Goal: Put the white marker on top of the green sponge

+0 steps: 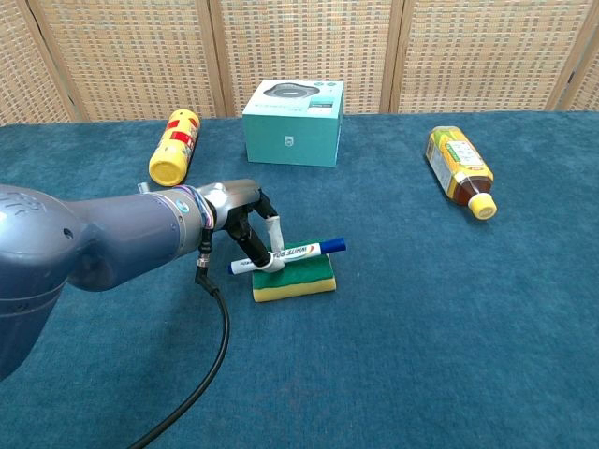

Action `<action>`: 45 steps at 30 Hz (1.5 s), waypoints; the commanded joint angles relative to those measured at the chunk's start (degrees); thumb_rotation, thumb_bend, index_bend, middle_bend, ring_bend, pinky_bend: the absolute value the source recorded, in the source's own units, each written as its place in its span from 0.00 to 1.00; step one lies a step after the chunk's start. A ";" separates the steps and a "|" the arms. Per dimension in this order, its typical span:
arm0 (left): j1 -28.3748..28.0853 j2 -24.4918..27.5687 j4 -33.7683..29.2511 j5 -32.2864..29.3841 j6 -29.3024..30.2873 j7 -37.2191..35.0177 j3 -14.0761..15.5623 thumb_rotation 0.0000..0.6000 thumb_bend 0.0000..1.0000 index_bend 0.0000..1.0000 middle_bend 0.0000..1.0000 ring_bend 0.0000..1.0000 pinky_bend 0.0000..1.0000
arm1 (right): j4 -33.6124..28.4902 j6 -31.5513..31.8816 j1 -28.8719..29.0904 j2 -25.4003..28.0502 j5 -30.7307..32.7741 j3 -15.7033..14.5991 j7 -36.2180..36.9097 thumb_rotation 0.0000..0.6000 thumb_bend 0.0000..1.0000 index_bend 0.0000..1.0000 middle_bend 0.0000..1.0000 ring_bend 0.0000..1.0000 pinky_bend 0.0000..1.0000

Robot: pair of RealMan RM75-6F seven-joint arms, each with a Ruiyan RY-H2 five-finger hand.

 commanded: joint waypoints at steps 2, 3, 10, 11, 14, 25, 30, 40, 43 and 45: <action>0.02 -0.04 0.10 0.03 -0.07 0.20 0.10 1.00 0.33 0.59 0.00 0.00 0.00 | -0.06 -0.03 0.06 0.04 -0.01 0.03 0.09 1.00 0.00 0.04 0.00 0.00 0.00; 0.00 -0.15 0.21 0.17 -0.07 0.26 0.18 1.00 0.33 0.56 0.00 0.00 0.00 | -0.12 -0.01 0.08 0.05 -0.05 0.03 0.07 1.00 0.00 0.04 0.00 0.00 0.00; 0.08 -0.60 0.69 -0.09 0.08 0.72 0.44 1.00 0.31 0.35 0.00 0.00 0.00 | -0.35 0.01 0.08 0.13 -0.04 -0.04 -0.09 1.00 0.00 0.04 0.00 0.00 0.00; 0.12 -0.61 0.67 -0.19 0.08 0.77 0.46 1.00 0.31 0.33 0.00 0.00 0.00 | -0.39 0.08 0.06 0.13 -0.06 -0.03 -0.07 1.00 0.00 0.04 0.00 0.00 0.00; 0.29 -0.41 0.30 -0.34 0.15 0.91 0.51 1.00 0.31 0.31 0.00 0.00 0.00 | -0.42 0.23 -0.03 0.19 -0.06 -0.04 0.04 1.00 0.00 0.04 0.00 0.00 0.00; 3.85 6.86 -10.33 5.54 2.17 -1.63 0.92 1.00 0.30 0.11 0.00 0.00 0.00 | -0.50 0.44 -0.07 0.25 -0.36 -0.17 -0.02 1.00 0.00 0.04 0.00 0.00 0.00; 5.75 13.04 -17.04 8.35 3.77 -1.76 1.19 1.00 0.26 0.00 0.00 0.00 0.00 | -0.49 0.44 0.02 0.07 -0.51 -0.28 -0.57 1.00 0.00 0.04 0.00 0.00 0.00; 16.94 29.84 -22.67 34.61 10.32 -9.08 11.49 1.00 0.19 0.00 0.00 0.00 0.00 | -0.94 1.51 -0.16 -0.78 -1.83 -0.94 -2.96 1.00 0.00 0.04 0.00 0.00 0.00; 22.60 33.72 -20.27 44.99 13.74 -18.11 15.16 1.00 0.19 0.00 0.00 0.00 0.00 | -0.82 2.01 -0.27 -1.05 -2.29 -1.05 -3.50 1.00 0.00 0.04 0.00 0.00 0.00; 27.09 35.97 -17.29 51.63 17.09 -26.11 17.72 1.00 0.19 0.00 0.00 0.00 0.00 | -0.77 2.53 -0.39 -1.25 -2.70 -1.12 -3.90 1.00 0.00 0.04 0.00 0.00 0.00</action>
